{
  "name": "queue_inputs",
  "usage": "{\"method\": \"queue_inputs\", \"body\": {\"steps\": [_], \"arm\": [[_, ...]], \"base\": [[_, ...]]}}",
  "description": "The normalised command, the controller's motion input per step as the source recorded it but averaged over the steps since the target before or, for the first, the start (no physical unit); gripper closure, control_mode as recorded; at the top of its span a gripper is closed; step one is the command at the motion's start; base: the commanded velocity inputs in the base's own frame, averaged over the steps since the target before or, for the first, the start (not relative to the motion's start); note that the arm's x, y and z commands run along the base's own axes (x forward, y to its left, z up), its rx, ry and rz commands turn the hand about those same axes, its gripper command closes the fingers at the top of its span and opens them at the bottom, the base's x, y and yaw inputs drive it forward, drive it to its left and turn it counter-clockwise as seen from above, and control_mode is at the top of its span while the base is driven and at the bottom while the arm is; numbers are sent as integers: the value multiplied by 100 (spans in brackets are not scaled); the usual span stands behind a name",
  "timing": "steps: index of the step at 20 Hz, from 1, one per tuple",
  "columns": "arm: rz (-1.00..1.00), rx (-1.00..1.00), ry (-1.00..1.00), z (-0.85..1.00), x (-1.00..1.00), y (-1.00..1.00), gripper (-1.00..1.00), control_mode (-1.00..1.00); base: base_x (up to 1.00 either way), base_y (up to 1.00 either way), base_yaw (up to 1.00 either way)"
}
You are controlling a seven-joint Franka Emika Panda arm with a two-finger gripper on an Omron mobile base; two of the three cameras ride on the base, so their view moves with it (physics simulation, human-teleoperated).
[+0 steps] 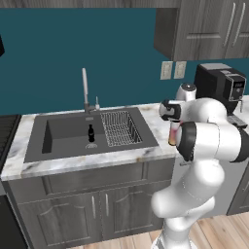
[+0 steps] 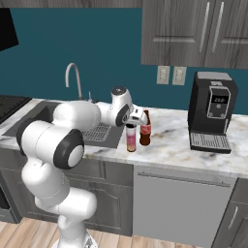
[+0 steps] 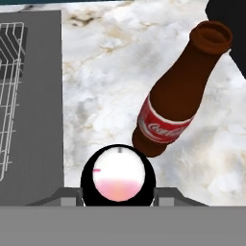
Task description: Place the large bottle from the dining counter next to the other large bottle outside the sink, and place the small bottle from the dining counter next to the other small bottle inside the sink.
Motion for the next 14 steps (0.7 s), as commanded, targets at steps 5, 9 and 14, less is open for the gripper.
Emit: {"method": "queue_inputs", "body": {"steps": [5,9,14], "arm": [[0,0,0,0,16,2,100,-100],[0,0,0,0,12,1,100,-100],[0,0,0,-17,1,1,100,-100]], "base": [[0,0,0],[0,0,0],[0,0,0]]}}
